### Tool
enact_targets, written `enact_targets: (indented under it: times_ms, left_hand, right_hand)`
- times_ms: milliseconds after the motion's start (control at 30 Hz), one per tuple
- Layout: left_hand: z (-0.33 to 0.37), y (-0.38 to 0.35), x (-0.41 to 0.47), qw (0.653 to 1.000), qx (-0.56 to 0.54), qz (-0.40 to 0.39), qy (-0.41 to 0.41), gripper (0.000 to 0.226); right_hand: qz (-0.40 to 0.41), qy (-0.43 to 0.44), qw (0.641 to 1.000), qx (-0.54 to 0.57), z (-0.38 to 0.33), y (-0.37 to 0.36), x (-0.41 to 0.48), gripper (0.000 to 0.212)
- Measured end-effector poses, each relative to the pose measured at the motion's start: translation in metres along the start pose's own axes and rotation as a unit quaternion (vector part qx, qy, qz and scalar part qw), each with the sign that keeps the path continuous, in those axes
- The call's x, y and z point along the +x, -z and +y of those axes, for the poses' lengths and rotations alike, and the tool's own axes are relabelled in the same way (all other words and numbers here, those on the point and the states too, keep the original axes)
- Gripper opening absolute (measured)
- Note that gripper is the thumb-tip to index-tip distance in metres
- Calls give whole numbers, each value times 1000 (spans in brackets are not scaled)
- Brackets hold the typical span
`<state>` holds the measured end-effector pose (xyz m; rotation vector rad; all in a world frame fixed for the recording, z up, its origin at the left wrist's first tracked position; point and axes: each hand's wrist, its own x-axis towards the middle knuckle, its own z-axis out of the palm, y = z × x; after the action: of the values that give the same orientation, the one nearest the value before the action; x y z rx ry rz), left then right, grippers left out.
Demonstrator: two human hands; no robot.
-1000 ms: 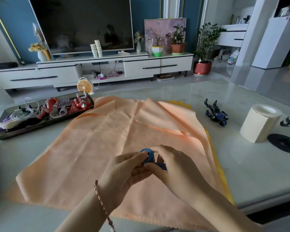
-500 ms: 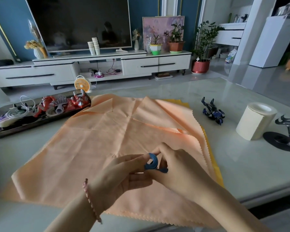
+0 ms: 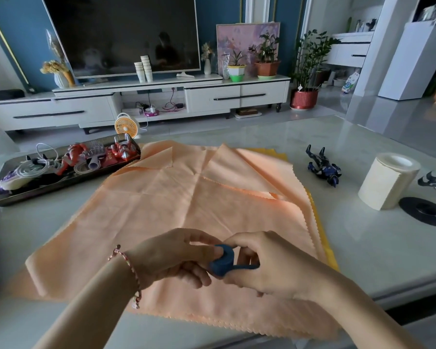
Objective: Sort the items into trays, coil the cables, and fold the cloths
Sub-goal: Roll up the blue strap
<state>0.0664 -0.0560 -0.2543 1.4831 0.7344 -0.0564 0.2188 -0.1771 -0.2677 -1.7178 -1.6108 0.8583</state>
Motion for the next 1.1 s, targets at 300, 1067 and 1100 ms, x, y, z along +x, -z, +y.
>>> enact_targets:
  times_ms: [300, 1067, 1100]
  left_hand:
    - [-22, -43, 15, 970, -157, 177, -58, 31]
    - [-33, -27, 12, 953, -280, 118, -2, 13]
    - [-33, -24, 10, 958, -265, 111, 11, 13]
  right_hand:
    - [140, 36, 952, -271, 5, -12, 6, 32]
    - [-23, -46, 998, -43, 4, -4, 12, 34]
    - [-52, -51, 997, -16, 5, -1, 10, 33]
